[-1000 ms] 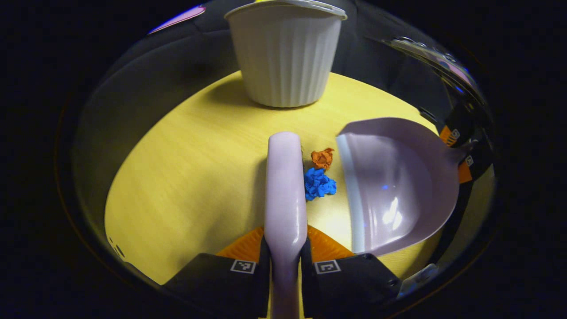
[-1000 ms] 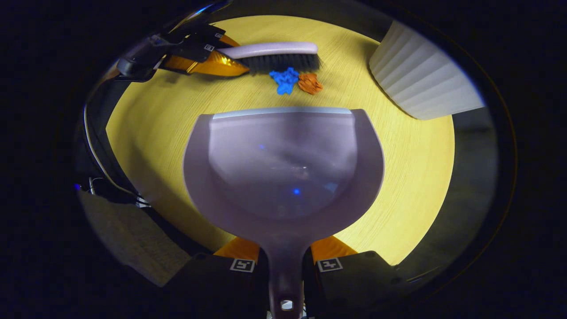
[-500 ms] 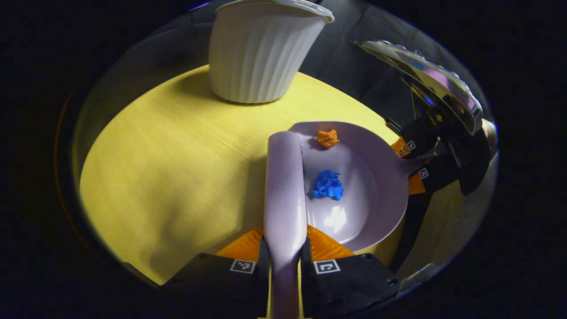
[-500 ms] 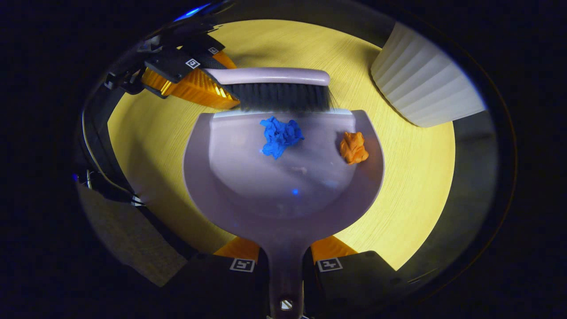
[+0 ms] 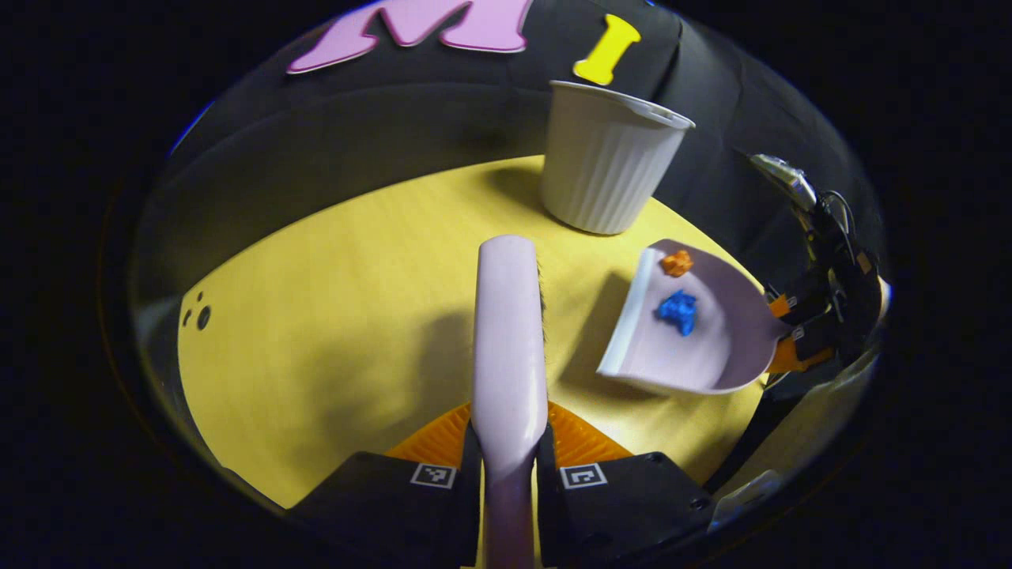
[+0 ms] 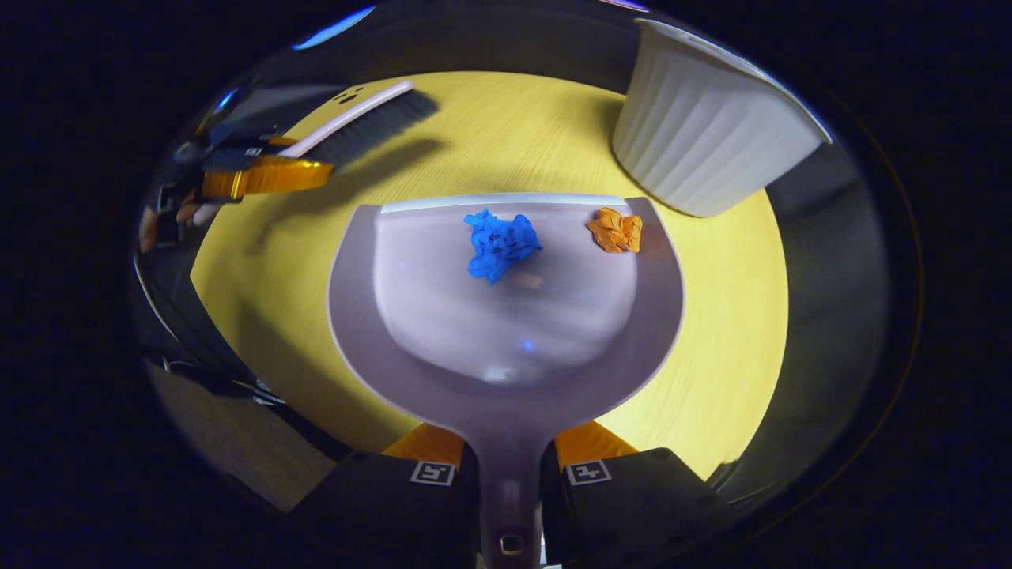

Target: Pick up the small broom and dustpan from the desktop, sweep the trash into the dustpan with the broom, and then empty the trash into the garbage bin.

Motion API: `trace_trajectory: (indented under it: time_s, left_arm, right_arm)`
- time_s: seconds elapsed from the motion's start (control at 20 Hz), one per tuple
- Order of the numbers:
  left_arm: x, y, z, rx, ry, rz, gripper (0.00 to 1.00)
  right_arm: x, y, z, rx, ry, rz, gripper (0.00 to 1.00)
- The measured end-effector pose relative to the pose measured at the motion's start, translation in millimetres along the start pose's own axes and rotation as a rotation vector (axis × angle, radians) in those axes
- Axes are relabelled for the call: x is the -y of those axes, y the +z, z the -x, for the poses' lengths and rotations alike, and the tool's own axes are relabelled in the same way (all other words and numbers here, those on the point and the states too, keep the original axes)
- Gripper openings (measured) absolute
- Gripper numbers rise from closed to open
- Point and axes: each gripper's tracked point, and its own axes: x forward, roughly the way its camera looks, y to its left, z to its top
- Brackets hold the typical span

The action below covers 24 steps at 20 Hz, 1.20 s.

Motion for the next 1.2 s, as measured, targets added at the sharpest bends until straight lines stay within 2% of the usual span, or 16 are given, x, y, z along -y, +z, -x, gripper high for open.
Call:
trace_trajectory:
  time_s: [0.05, 0.2, 0.4, 0.45, 0.5, 0.6, 0.65, 0.7, 0.8, 0.95, 1.2]
  left_arm:
    - [-3, -6, 3, 0.004, 0.023, 0.011, 0.34]
    - [4, -28, 12, 0.002, 0.050, 0.051, 0.31]
    - [-17, -62, 29, -0.015, 0.062, 0.064, 0.33]
    - [-18, -72, 33, -0.016, 0.061, 0.077, 0.31]
    - [-15, -79, 36, -0.014, 0.059, 0.093, 0.36]
    - [-11, -92, 39, -0.016, 0.055, 0.130, 0.31]
    - [-10, -99, 40, -0.022, 0.055, 0.147, 0.34]
    - [-8, -105, 41, -0.026, 0.054, 0.159, 0.33]
    - [-4, -115, 43, -0.037, 0.048, 0.169, 0.34]
    - [-9, -124, 44, -0.044, 0.067, 0.156, 0.34]
    - [-17, -136, 54, -0.042, 0.079, 0.204, 0.31]
  right_arm:
    - [3, 1, 13, 0.009, -0.023, -0.015, 0.36]
    - [17, 3, 53, 0.031, -0.081, -0.075, 0.36]
    - [41, 16, 117, 0.095, -0.133, -0.165, 0.36]
    - [48, 23, 131, 0.111, -0.143, -0.183, 0.36]
    - [58, 31, 145, 0.129, -0.153, -0.196, 0.36]
    - [79, 52, 171, 0.166, -0.182, -0.215, 0.36]
    - [89, 61, 184, 0.182, -0.205, -0.220, 0.40]
    - [100, 72, 195, 0.198, -0.232, -0.222, 0.36]
    - [111, 91, 200, 0.221, -0.282, -0.213, 0.36]
    - [152, 137, 207, 0.222, -0.356, -0.172, 0.36]
    - [206, 177, 217, 0.098, -0.410, -0.088, 0.36]
